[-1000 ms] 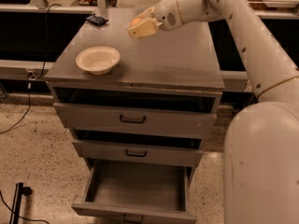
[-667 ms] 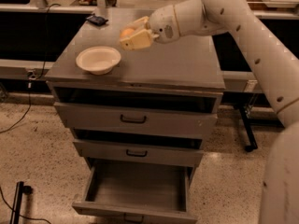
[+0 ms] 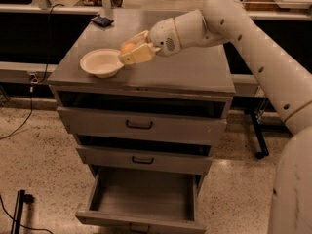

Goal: Place orange into bottom drawer

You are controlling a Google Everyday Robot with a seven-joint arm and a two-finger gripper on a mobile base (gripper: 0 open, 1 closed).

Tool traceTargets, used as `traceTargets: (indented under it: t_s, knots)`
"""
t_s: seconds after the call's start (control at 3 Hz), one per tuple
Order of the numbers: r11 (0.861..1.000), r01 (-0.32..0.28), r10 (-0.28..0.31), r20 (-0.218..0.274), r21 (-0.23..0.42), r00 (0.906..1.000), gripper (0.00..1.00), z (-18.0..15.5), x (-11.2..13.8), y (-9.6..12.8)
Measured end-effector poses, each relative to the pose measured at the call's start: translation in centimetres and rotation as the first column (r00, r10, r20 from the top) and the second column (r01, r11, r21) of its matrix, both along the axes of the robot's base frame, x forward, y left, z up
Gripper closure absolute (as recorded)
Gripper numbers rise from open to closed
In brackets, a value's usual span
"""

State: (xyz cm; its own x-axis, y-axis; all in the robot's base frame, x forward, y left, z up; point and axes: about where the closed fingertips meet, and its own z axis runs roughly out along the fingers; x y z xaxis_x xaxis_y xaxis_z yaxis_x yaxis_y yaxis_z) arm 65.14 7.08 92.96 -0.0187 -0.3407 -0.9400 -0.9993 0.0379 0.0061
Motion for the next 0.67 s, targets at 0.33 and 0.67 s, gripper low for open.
traceTargets:
  t_s: [0.33, 0.67]
  knots:
    - [0.999, 0.045, -0.045, -0.034, 0.001, 0.9984, 1.0, -1.7, -0.8, 0.2]
    - [0.987, 0.15, -0.148, -0.044, 0.062, 0.9881, 1.0, -1.1, -3.4, -0.5]
